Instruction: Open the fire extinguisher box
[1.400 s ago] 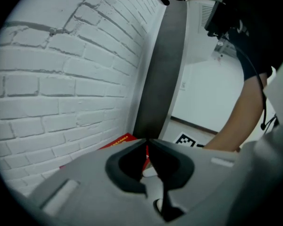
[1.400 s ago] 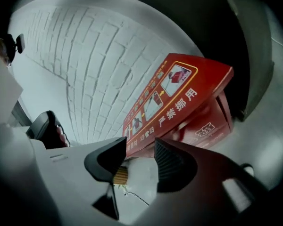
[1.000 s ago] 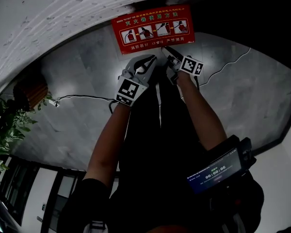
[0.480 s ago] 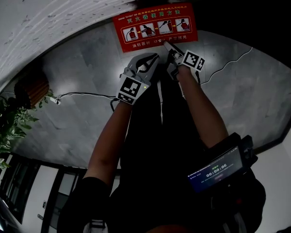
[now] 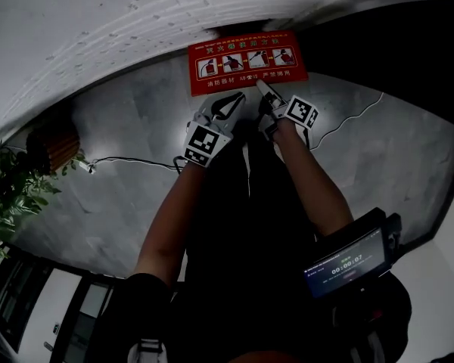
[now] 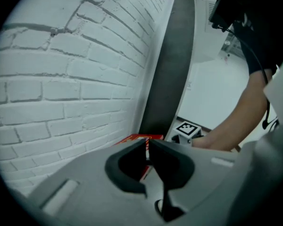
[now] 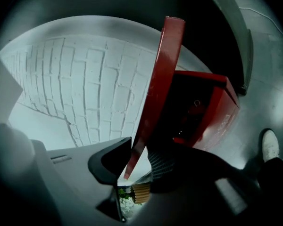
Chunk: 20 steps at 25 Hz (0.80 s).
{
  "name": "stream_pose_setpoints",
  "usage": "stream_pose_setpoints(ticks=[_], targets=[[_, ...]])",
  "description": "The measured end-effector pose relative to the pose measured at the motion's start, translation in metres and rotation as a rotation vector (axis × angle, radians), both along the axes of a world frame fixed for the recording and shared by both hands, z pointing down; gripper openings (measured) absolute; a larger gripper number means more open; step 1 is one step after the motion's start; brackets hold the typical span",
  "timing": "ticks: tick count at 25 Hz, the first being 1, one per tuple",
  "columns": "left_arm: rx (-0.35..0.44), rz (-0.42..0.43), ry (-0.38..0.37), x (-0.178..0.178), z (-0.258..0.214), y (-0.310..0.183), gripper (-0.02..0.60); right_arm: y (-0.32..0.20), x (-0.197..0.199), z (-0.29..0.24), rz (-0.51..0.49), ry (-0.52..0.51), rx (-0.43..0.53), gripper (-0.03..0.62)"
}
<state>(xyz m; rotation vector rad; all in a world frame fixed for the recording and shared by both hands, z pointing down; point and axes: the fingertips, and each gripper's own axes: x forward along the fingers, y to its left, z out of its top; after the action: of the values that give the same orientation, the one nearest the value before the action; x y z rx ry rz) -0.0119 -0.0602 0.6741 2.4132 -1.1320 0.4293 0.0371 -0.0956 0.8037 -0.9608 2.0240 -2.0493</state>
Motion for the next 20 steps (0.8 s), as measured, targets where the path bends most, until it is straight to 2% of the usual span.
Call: stream_pose_setpoints(ticks=[4, 12, 20], targets=[[0.027, -0.019, 0.011, -0.013, -0.024, -0.004, 0.017, -0.021, -0.012, -0.04, -0.013, -0.012, 0.057, 0.112], [0.05, -0.055, 0.013, -0.04, -0.039, -0.026, 0.017, -0.103, -0.044, -0.082, -0.009, -0.02, 0.18, 0.097], [0.055, -0.084, 0.023, -0.062, -0.048, -0.034, 0.017, -0.145, -0.062, -0.099, -0.016, 0.023, 0.247, 0.264]])
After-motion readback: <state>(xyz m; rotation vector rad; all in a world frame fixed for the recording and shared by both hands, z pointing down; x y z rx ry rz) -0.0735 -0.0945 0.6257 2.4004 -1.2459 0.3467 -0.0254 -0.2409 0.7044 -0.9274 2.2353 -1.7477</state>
